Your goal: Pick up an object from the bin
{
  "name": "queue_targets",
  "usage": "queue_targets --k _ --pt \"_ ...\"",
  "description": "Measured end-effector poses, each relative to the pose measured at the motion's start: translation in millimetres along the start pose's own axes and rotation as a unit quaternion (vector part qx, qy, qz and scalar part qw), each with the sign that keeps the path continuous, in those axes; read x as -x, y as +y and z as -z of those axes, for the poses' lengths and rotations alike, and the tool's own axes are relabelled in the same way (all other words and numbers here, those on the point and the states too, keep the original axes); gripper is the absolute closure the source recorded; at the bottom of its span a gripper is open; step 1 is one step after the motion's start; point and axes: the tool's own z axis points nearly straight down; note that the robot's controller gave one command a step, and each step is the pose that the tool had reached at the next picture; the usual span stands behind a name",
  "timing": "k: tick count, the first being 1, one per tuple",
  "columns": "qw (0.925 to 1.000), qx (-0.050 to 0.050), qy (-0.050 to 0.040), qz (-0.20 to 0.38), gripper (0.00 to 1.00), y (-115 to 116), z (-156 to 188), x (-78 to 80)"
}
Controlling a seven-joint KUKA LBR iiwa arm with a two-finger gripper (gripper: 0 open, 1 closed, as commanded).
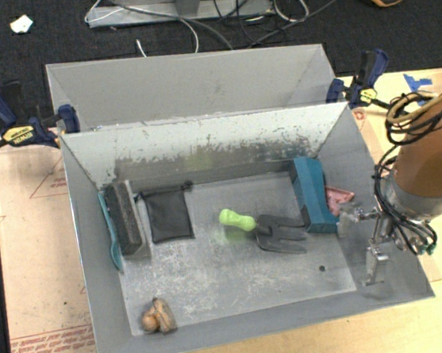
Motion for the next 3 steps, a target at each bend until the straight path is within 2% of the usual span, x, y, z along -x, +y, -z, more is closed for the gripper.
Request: queue_targets --k 1,2,3 --pt "1.0000 -0.001 -0.0034 0.002 0.00 0.5 3.4 2.0" --pt "1.0000 -0.002 -0.0043 -0.004 0.00 8.5 -4.8 19.7" --pt "0.9964 -0.001 -0.0039 0.085 0.00 25.5 -45.3 5.8"
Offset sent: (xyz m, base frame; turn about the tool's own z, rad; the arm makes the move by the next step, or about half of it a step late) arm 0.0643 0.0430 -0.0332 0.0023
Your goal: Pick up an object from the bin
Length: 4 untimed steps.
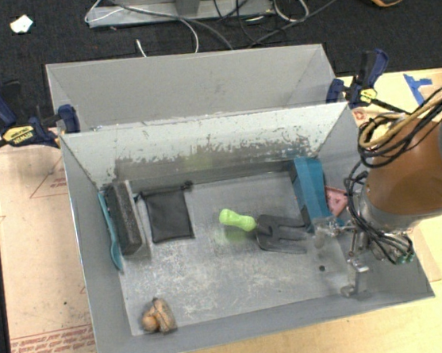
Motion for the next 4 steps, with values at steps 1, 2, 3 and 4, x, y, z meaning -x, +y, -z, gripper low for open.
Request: queue_targets --k 1,2,3,4 --pt "0.9986 0.000 -0.0025 -0.052 0.00 26.9 4.9 66.3" --pt "0.9980 0.001 -0.0016 -0.064 0.00 40.1 -4.7 84.2" --pt "0.9971 0.001 -0.0040 -0.076 0.00 42.2 -15.6 105.7" --pt "0.9970 0.001 -0.0037 -0.078 0.00 43.6 -19.7 121.9"
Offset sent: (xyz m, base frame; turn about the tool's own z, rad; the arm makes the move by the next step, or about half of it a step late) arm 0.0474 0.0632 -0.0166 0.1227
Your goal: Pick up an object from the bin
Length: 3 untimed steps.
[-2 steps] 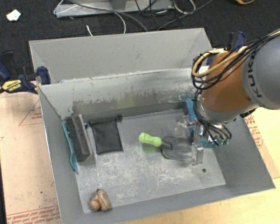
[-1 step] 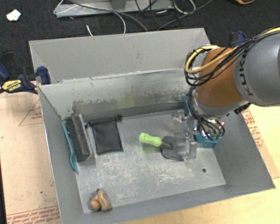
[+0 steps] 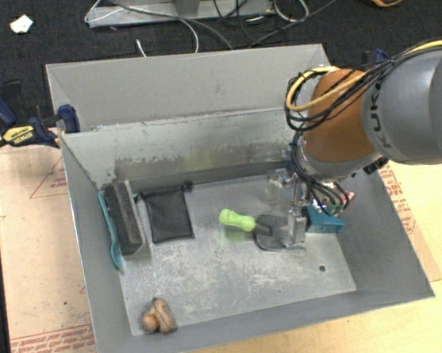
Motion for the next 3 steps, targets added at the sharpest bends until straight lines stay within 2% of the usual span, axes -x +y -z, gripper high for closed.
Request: queue_targets --k 1,2,3 --pt "0.9986 0.000 -0.0023 -0.054 0.00 16.4 -5.7 -5.3" --pt "0.9962 0.001 -0.0024 -0.087 1.00 33.3 -4.7 -15.4" --pt "0.9962 0.001 -0.0024 -0.087 1.00 33.3 -4.7 -15.4"
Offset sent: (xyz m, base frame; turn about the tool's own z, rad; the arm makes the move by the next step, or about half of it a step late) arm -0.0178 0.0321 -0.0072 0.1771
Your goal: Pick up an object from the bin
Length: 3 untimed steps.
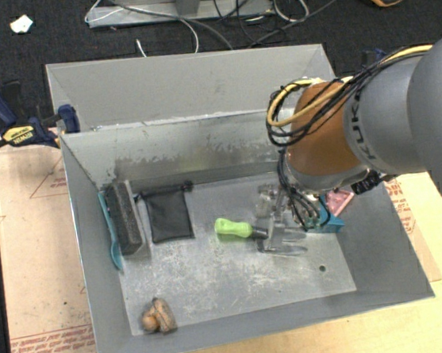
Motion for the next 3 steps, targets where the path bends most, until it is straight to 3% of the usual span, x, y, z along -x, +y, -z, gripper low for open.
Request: queue_targets --k 1,2,3 --pt "1.0000 0.000 0.0019 0.002 1.00 3.0 55.5 8.5" --pt "0.9999 0.000 0.0010 0.011 1.00 8.1 110.1 -10.5" --pt "0.9928 0.000 -0.0034 0.120 1.00 -20.4 39.7 29.8"
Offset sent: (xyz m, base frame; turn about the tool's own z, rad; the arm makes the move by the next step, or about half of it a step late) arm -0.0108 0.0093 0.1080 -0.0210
